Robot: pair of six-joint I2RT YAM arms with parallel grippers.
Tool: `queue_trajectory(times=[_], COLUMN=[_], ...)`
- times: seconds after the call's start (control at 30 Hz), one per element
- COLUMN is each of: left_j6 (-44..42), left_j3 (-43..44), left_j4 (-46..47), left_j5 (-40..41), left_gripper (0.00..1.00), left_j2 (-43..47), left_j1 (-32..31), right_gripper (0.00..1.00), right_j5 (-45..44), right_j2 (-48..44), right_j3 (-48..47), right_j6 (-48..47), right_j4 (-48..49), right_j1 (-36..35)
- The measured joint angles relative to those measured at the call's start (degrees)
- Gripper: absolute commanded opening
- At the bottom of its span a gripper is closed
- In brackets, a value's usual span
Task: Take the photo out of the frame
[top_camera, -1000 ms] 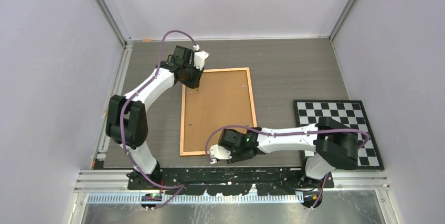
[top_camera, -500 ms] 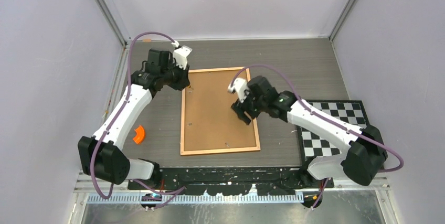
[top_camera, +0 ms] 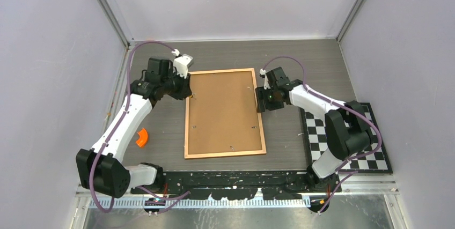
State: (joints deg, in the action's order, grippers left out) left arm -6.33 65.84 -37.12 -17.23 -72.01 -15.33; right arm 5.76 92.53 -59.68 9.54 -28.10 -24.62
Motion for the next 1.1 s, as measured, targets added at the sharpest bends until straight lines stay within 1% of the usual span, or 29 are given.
queue_trajectory(times=[0.13,0.33,0.47,0.57,0.63,0.7,0.73,0.8,0.83,1.0,1.1], left_j6=[0.2,0.4,0.6,1.0,1.2,1.4,1.4,1.4,1.4,1.4,1.4], left_j3=[-0.3,-0.5,-0.9,-1.0,-1.0,-1.0,-1.0,-1.0,-1.0,-1.0,-1.0], left_j4=[0.2,0.3,0.5,0.4,0.5,0.5,0.5,0.5,0.5,0.5,0.5], left_j5=[-0.7,-1.4,-2.0,-2.1,-2.2,-2.4,-2.4,-2.5,-2.5,-2.9,-3.1], left_gripper=[0.00,0.00,0.00,0.00,0.00,0.00,0.00,0.00,0.00,0.00,0.00], left_j2=[0.4,0.7,0.8,0.8,0.8,0.8,0.8,0.8,0.8,0.8,0.8], left_j1=[0.7,0.9,1.1,1.3,1.3,1.3,1.3,1.4,1.5,1.5,1.5], right_gripper=[0.62,0.56,0.49,0.45,0.39,0.29,0.23,0.05,0.01,0.01,0.01], right_j5=[0.7,1.3,1.3,1.2,0.5,-0.6,-0.9,-1.7,-1.7,-0.2,0.1], right_j2=[0.2,3.0,7.0,7.9,8.2,8.4,8.6,9.4,9.9,12.7,13.0], right_j3=[0.3,0.2,-0.1,-1.4,-1.9,-2.4,-2.7,-4.1,-4.9,-9.0,-9.9], right_j6=[2.1,3.1,3.7,3.8,3.7,3.1,2.8,2.1,1.9,0.7,-4.0], right_j4=[0.5,1.4,1.4,1.4,1.2,0.9,0.7,-0.6,-1.3,-4.6,-5.7], right_j1=[-0.1,-0.5,-0.8,-1.1,-1.8,-2.8,-3.1,-3.7,-3.8,-2.8,-2.3])
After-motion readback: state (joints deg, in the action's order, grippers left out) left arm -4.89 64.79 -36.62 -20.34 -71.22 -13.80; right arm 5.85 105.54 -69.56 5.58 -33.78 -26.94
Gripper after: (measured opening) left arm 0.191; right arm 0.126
